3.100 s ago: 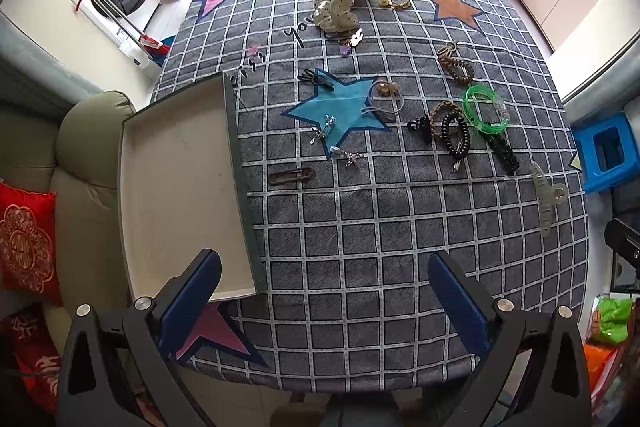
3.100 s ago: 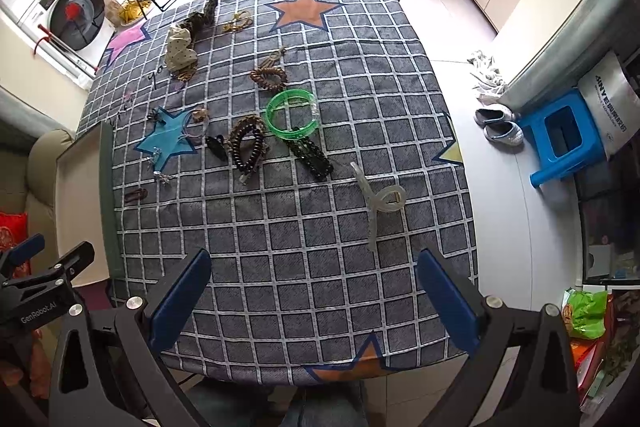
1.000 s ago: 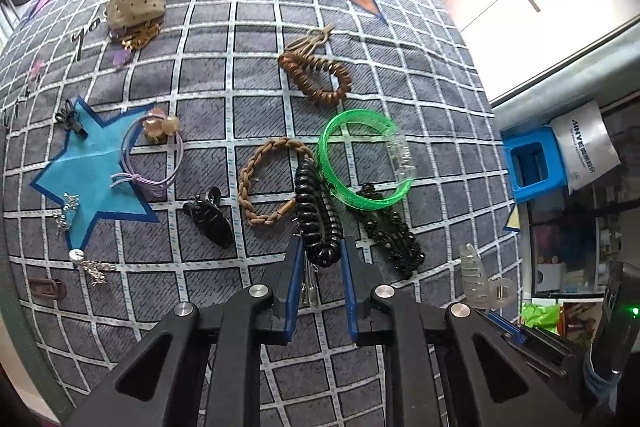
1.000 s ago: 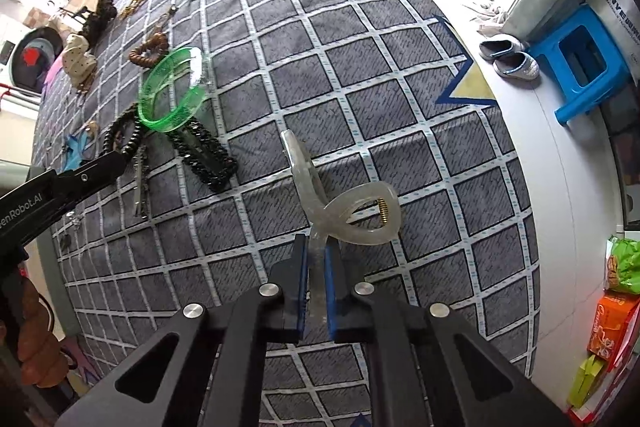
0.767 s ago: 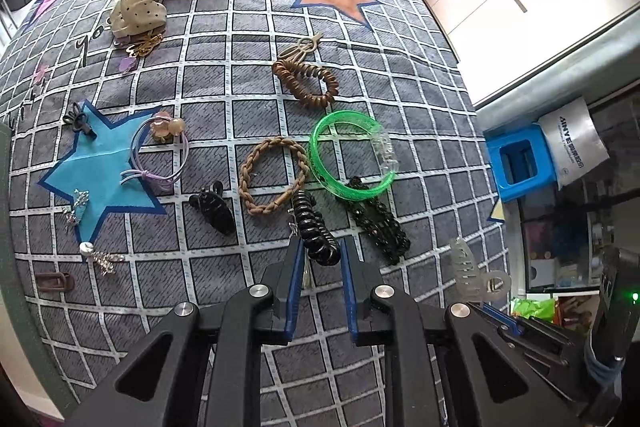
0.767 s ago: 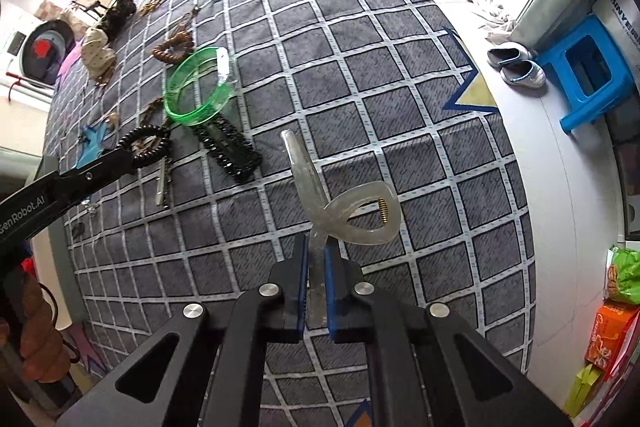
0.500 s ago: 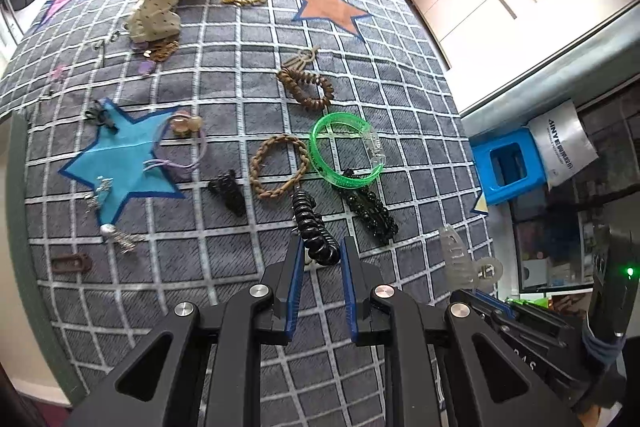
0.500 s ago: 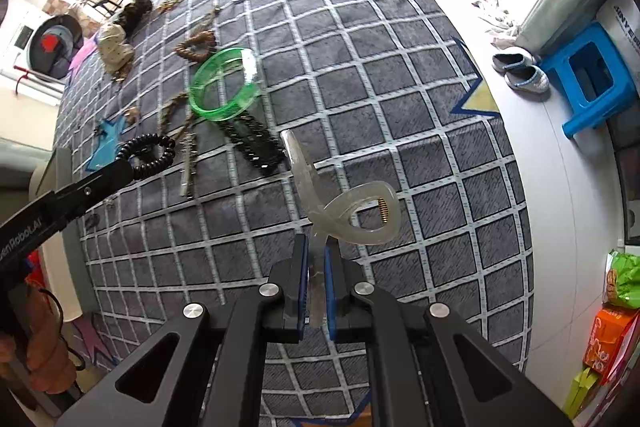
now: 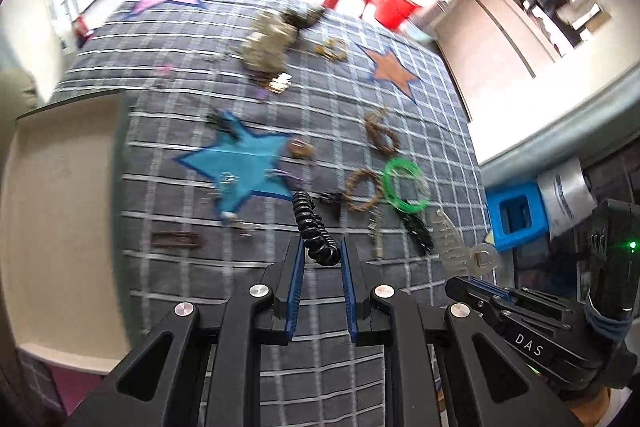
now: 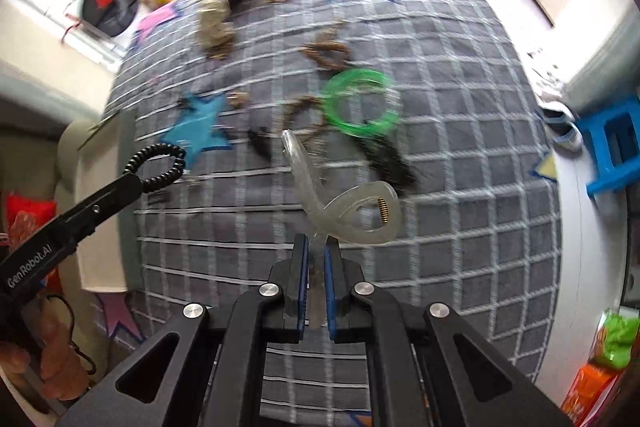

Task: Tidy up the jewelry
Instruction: 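Carry both items into the white tray, opening the left tool then the right tool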

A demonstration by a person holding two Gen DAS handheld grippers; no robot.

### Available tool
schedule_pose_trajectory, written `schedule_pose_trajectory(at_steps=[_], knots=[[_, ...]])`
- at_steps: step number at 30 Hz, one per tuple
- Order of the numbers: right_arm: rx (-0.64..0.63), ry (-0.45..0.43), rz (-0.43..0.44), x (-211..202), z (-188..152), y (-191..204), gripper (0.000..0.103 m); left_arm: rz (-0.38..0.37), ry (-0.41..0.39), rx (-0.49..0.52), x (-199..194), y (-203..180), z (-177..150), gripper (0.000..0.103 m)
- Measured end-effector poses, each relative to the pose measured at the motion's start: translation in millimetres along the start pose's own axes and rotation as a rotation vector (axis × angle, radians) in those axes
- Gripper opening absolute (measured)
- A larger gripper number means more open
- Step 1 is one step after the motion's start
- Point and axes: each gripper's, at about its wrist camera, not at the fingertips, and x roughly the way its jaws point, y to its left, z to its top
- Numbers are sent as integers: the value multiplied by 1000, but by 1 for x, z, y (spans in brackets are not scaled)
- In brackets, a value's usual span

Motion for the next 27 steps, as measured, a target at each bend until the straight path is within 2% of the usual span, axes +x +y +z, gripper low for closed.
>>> schedule_pose_trajectory(at_steps=[11,16,19,20,23,27], knots=[[-263,10,100,21,34,137,8,99,-143,-178,-63,107,4,20],[-349,25,149,40,50,194,8,149,-203,-256,-76,160,12,20],[-410,40,175,60,60,231,8,169,-245,-291,-76,190,21,19],[-423,45,181,67,63,239,8,170,-255,-299,-74,199,24,12],[-463,59,192,91,72,266,8,179,-280,-329,-61,228,34,12],[-505,75,190,131,82,291,8,214,-259,-356,-29,261,38,12]])
